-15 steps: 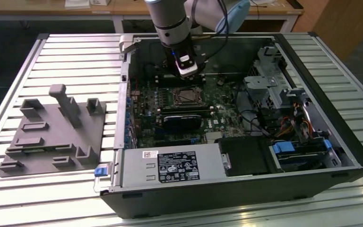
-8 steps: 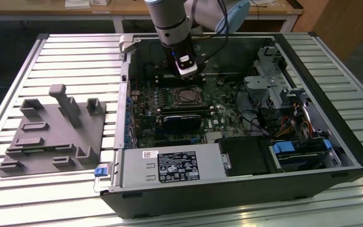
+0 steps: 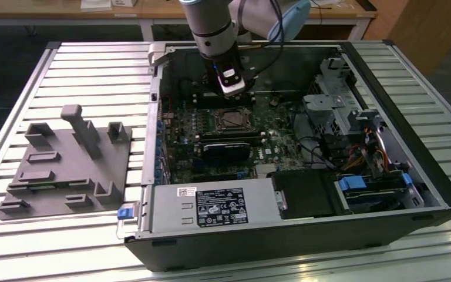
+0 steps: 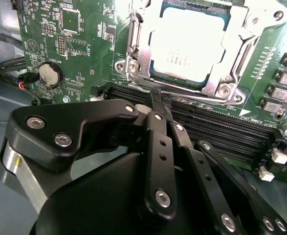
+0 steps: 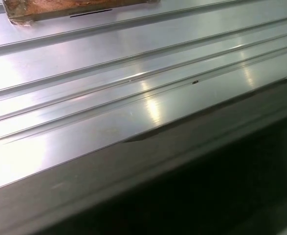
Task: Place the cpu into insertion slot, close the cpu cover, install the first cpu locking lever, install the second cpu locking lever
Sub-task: 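Install the first cpu locking lever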
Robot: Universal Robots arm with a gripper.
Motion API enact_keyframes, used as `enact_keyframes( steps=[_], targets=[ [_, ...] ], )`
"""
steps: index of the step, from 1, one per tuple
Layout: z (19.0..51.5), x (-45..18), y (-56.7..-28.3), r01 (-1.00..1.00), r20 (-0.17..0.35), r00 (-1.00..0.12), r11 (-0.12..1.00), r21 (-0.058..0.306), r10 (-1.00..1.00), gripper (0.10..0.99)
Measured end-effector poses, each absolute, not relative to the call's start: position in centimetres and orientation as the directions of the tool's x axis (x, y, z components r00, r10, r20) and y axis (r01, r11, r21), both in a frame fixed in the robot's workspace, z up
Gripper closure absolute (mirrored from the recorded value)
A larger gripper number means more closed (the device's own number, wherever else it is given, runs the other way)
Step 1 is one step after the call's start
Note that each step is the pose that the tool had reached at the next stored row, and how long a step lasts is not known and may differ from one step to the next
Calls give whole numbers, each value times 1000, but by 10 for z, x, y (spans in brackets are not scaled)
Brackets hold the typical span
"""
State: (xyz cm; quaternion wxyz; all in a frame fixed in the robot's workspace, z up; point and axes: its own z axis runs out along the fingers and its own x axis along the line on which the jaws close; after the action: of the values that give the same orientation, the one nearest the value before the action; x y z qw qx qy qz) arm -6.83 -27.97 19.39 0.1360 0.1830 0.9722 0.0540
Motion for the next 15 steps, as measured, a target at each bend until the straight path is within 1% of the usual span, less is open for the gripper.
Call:
enact_keyframes(
  steps=[15],
  targets=[
    [194, -67, -282, 350, -246, -892, 924, 151, 378, 980]
  ],
)
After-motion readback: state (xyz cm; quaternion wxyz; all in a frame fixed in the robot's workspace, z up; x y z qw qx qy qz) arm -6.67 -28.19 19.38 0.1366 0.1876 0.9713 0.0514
